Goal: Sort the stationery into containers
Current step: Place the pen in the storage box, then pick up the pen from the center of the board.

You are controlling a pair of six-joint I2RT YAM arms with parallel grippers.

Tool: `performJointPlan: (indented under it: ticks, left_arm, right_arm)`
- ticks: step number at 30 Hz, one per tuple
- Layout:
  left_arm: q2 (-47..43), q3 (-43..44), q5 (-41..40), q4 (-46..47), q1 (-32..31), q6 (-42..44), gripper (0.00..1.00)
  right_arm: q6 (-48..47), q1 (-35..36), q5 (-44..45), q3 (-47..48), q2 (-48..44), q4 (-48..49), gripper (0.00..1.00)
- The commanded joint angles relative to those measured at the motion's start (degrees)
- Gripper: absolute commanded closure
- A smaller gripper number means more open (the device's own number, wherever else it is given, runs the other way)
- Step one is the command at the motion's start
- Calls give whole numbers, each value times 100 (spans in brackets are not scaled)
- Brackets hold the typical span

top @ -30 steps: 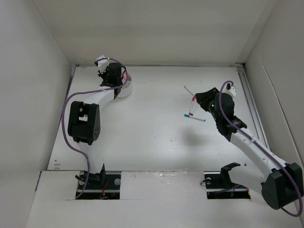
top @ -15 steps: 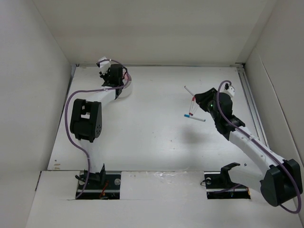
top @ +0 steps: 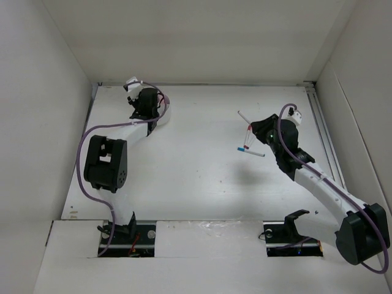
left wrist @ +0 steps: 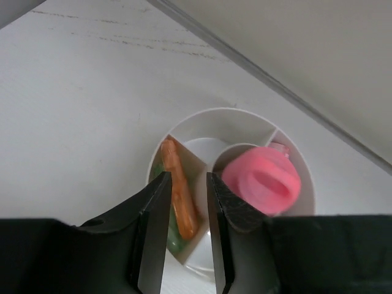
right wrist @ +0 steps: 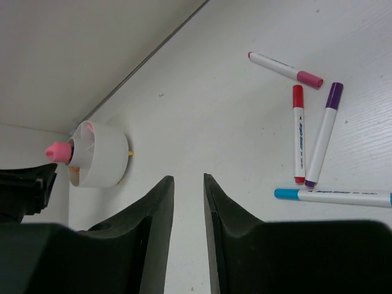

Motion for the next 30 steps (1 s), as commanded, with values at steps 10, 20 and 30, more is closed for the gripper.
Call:
performJointPlan:
  ticks: [10, 20, 30]
  left_arm:
    - [-1650, -1280, 374, 1548, -2257, -66, 76]
    - [-2308, -2740, 2402, 2068, -3280, -338, 76]
    - [-4013, -3752, 3512, 1682, -3280, -163, 70]
  right_arm:
    - [-56, 43, 630, 387, 214, -264, 100]
    - [-310, -177, 815, 1064, 1145, -871, 94]
    - [-1697, -625, 253, 3690, 4053, -2382, 33]
